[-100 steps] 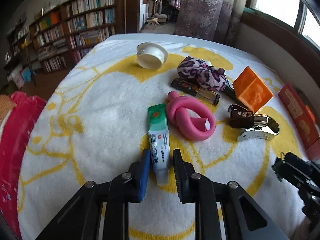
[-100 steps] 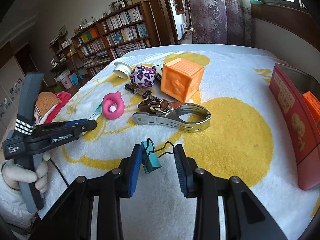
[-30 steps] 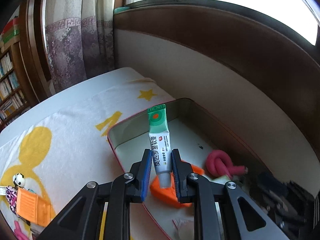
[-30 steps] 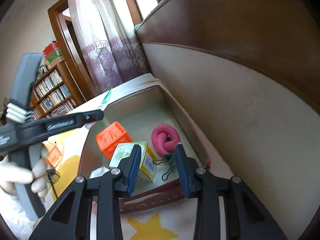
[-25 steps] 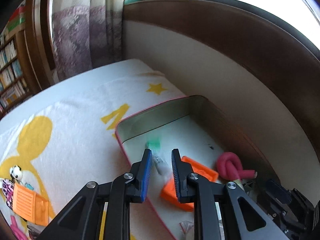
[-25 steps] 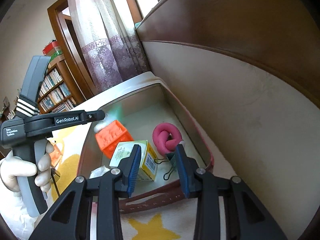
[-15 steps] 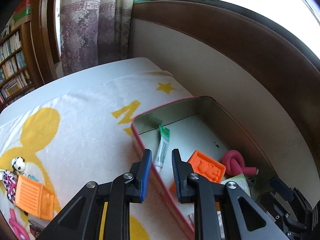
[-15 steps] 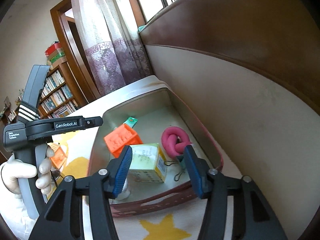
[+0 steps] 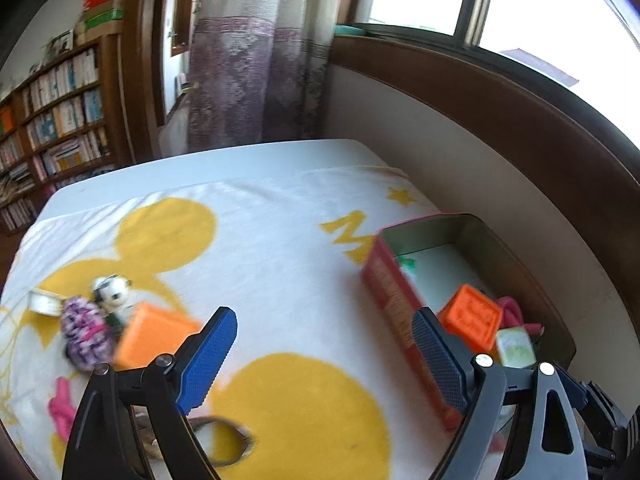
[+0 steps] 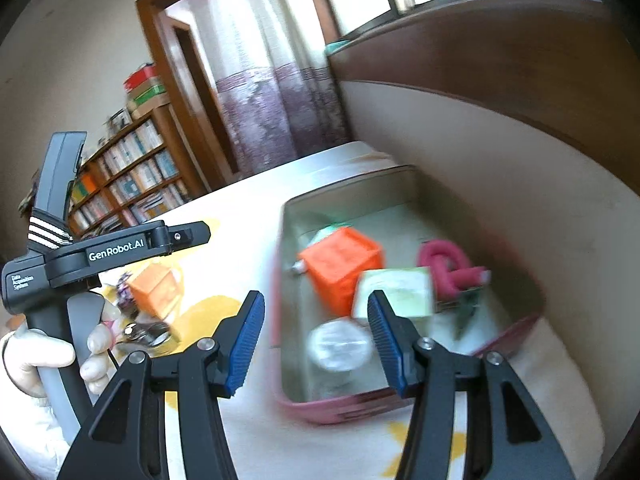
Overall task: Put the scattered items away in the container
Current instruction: 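Withdraw both grippers from the tin back over the remaining items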
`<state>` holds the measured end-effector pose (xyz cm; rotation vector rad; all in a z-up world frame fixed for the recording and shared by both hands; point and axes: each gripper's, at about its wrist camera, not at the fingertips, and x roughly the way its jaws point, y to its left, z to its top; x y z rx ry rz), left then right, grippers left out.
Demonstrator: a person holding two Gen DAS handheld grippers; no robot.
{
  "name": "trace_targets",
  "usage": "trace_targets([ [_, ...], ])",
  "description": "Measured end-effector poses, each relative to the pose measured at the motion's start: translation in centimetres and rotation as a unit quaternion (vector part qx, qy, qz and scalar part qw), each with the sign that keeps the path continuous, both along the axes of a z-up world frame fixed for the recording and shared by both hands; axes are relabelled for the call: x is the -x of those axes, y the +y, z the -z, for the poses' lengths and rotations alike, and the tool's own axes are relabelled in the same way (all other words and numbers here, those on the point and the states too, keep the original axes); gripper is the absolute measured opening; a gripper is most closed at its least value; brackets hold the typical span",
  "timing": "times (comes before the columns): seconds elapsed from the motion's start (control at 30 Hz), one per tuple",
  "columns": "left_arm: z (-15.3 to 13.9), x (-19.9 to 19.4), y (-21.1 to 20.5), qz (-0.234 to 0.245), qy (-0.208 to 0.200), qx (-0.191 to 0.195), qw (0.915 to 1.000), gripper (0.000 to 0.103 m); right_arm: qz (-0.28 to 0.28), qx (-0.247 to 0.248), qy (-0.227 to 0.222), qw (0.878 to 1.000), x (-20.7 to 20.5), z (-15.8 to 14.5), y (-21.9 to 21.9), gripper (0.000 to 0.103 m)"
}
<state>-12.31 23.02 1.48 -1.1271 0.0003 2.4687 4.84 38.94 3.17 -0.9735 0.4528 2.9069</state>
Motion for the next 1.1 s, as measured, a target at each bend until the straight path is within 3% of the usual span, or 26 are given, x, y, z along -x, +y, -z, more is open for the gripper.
trace_targets([
  [0.23,0.1,-1.2,-8.0,-0.051,0.000,-0.006,0.9987,0.091,-0.064,-0.008,-0.015,0.998,1.5,0.5,-5.5,0.058],
  [0.37,0.5,-1.7,-12.7,-0.084,-0.007,-0.012,0.9963,0.091,-0.102,-0.021,-0.023,0.994,2.3,1.0,-8.8,0.066],
  [0.67,3.6,-1.6,-20.6,-0.152,-0.039,-0.011,0.9876,0.091,-0.154,-0.032,-0.060,0.986,4.1,3.1,-14.0,0.070],
  [0.83,5.7,-1.1,-22.1,-0.170,-0.064,-0.010,0.9833,0.091,-0.161,-0.035,-0.070,0.984,4.5,3.6,-15.6,0.073],
  [1.1,8.1,-0.2,-21.0,-0.167,-0.083,0.013,0.9823,0.091,-0.160,-0.035,-0.079,0.983,4.8,3.8,-15.9,0.073],
])
